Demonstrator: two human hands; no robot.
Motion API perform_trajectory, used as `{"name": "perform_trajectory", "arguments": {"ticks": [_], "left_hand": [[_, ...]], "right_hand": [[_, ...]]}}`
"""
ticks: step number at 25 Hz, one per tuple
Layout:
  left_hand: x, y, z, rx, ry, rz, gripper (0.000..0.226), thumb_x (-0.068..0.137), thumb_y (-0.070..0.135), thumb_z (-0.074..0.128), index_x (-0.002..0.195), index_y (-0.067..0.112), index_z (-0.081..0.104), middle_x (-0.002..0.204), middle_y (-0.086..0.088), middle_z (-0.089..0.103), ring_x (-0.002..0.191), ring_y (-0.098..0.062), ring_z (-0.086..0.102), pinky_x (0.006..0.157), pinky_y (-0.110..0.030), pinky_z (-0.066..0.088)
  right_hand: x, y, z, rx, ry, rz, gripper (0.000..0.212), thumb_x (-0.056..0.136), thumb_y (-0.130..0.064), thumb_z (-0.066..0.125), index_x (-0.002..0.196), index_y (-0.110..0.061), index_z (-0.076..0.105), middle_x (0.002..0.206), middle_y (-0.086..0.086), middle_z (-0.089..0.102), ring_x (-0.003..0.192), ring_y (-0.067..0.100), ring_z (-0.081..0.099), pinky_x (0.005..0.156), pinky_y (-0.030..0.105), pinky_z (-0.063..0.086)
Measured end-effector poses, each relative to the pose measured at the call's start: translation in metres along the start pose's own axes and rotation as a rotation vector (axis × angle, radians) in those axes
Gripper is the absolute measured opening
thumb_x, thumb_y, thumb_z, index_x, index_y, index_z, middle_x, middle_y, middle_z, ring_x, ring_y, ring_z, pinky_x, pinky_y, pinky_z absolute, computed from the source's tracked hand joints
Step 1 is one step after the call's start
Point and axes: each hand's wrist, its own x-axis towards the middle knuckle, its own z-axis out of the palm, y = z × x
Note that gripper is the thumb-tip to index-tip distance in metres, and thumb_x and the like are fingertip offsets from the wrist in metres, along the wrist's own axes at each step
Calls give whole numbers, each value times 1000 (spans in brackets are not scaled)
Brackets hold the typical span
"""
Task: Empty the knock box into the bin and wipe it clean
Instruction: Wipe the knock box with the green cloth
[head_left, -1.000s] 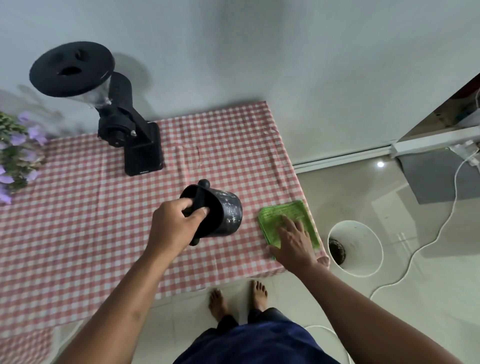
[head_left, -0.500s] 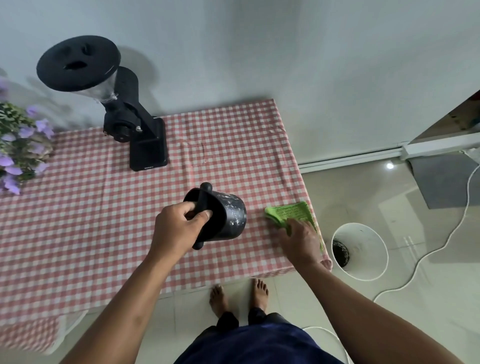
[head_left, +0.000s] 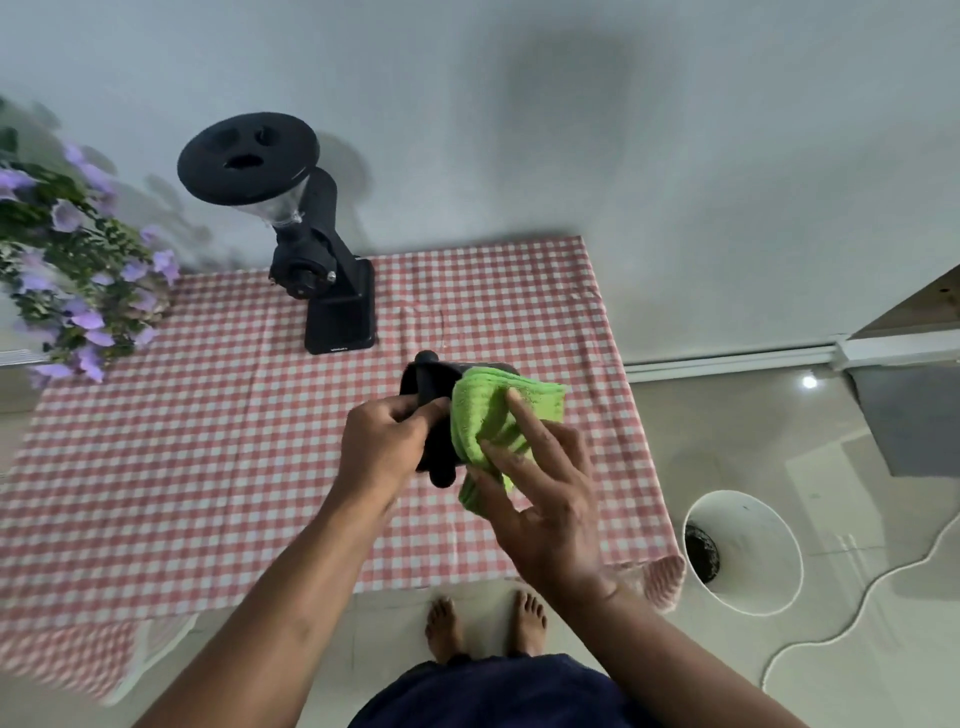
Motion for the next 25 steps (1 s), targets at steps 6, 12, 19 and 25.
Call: {"name": "perform_trajectory", "arguments": {"ticks": [6,12,19,25], "left_hand": [[1,23,-26,87,-98,198,10,94,24,80,90,32,83,73,15,82,66,-2,77,52,-13,54],[-2,26,-27,6,-69,201,12,94,23,80,92,34,83,81,18,83,77,-4,80,61,-18,61],[4,36,-45,16,-164,309,15,97,22,77,93,34,86,84,8,84,76,-11,81,60,-18,58],[7,38,-45,-3,-83,332,11,96,22,78,103,26,86,84,10,84,78,-7,80,67,-23,61]], "right_hand": [[31,0,-1,153,72,71,23,92,-17,81,114,-10,82,134,-7,73,124,26,66,97,44,61],[62,-17,-6,197,5,253,27,93,-19,83,119,-12,83,130,1,76,129,15,66,106,33,58],[72,-35,-4,196,2,87,25,94,-14,80,119,-9,82,129,1,77,129,18,65,105,36,58],[97,-39,-5,259,-114,204,28,103,-24,69,128,-18,79,131,-3,77,129,16,66,102,38,60]]}}
